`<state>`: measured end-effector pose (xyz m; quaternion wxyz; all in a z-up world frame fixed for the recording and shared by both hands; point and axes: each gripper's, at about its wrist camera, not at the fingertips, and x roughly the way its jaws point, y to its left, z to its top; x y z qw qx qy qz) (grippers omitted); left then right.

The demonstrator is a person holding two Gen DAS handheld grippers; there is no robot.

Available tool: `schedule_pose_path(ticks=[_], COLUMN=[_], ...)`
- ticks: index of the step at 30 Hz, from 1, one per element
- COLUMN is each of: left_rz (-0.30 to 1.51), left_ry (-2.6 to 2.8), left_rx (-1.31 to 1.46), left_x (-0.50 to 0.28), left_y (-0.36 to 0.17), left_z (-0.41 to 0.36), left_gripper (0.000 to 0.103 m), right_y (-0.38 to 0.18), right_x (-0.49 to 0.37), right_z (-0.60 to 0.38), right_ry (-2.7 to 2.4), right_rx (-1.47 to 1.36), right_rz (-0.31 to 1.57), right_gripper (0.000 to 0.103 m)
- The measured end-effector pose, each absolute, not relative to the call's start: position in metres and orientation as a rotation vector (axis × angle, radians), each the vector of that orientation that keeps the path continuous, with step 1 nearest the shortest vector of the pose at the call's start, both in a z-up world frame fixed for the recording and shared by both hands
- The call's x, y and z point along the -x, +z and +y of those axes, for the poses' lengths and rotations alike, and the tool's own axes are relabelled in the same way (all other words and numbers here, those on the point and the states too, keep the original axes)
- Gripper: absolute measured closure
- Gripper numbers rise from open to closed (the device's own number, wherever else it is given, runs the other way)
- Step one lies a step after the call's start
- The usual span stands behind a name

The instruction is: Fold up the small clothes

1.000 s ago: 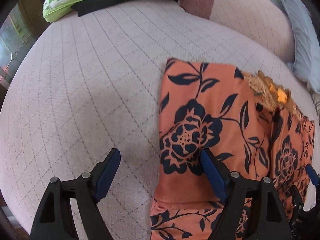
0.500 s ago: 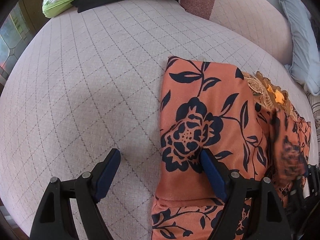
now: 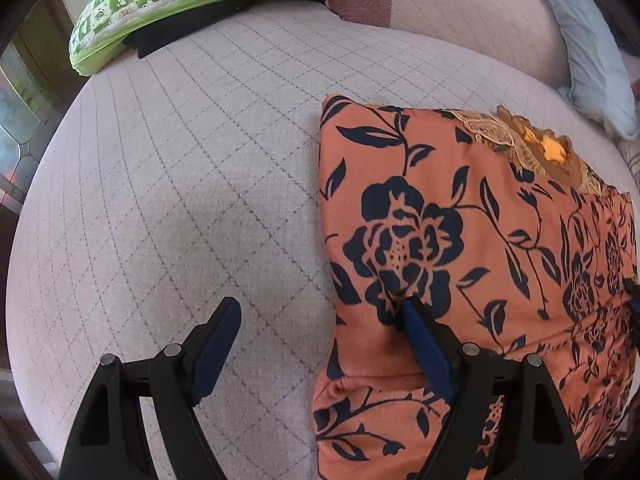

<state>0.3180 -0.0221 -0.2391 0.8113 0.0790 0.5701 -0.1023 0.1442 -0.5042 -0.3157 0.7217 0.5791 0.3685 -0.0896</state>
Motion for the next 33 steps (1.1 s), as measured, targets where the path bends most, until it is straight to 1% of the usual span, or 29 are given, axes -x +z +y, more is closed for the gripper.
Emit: schedule_pose_path(ticks=[1, 2, 4, 6, 9, 11, 13, 15, 17, 19, 20, 23, 26, 28, 31, 33], left_rz=[1.222, 1.225, 1.210, 1.168, 1.106, 1.082, 1.060, 1.104, 1.168, 1.187, 1.191, 1.160, 1.178, 1.148, 1.174, 1.143], left_ry=[-0.217, -0.213, -0.196, -0.176, -0.197, -0.216, -0.215, -0.207, -0.213, -0.223, -0.226, -0.211, -0.225, -0.210, -0.201, -0.210], left_rx=[-0.156, -0.140, -0.110, -0.105, -0.063, -0.065, -0.124, -0.212, -0.242, -0.191, -0.166, -0.144, -0.241, -0.274, -0.215, -0.220], left_x=[-0.318, -0.317, -0.316, -0.312, -0.308, -0.304, -0.303, -0.303, -0.303, -0.306, -0.307, -0.308, -0.302, -0.300, -0.298, -0.290], left_y=[-0.238, -0.237, -0.228, -0.218, -0.203, -0.202, -0.209, -0.225, -0.241, -0.240, -0.237, -0.229, -0.241, -0.240, -0.233, -0.227], left_z=[-0.020, -0.018, -0.013, -0.015, -0.022, -0.031, -0.047, -0.059, -0.064, -0.058, -0.054, -0.047, -0.059, -0.060, -0.051, -0.052], left_gripper=[0.020, 0.020, 0.020, 0.020, 0.020, 0.020, 0.020, 0.020, 0.020, 0.020, 0.020, 0.020, 0.020, 0.013, 0.013, 0.013], right_y=[-0.308, -0.292, -0.266, -0.251, -0.244, -0.246, -0.257, -0.274, -0.275, -0.269, -0.265, -0.263, -0.270, -0.271, -0.266, -0.264], right_x=[-0.138, -0.133, -0.140, -0.160, -0.200, -0.222, -0.237, -0.250, -0.248, -0.246, -0.242, -0.238, -0.243, -0.240, -0.230, -0.221], right_z=[-0.506, -0.505, -0.494, -0.478, -0.440, -0.418, -0.404, -0.401, -0.408, -0.415, -0.416, -0.404, -0.376, -0.366, -0.357, -0.348], right_ry=[-0.231, -0.272, -0.281, -0.235, -0.191, -0.185, -0.185, -0.216, -0.218, -0.237, -0.223, -0.123, -0.027, -0.020, -0.006, 0.051], right_rx=[-1.259, -1.193, -1.032, -0.912, -0.698, -0.545, -0.439, -0.426, -0.463, -0.480, -0.505, -0.543, -0.499, -0.464, -0.423, -0.430], right_rz=[0.774, 0.723, 0.681, 0.705, 0.765, 0.813, 0.880, 0.950, 0.931, 0.927, 0.912, 0.918, 0.991, 0.993, 1.011, 1.009], right_gripper=[0.090, 0.090, 0.090, 0.090, 0.090, 0.090, 0.090, 0.089, 0.091, 0.091, 0.089, 0.090, 0.090, 0.089, 0.090, 0.090])
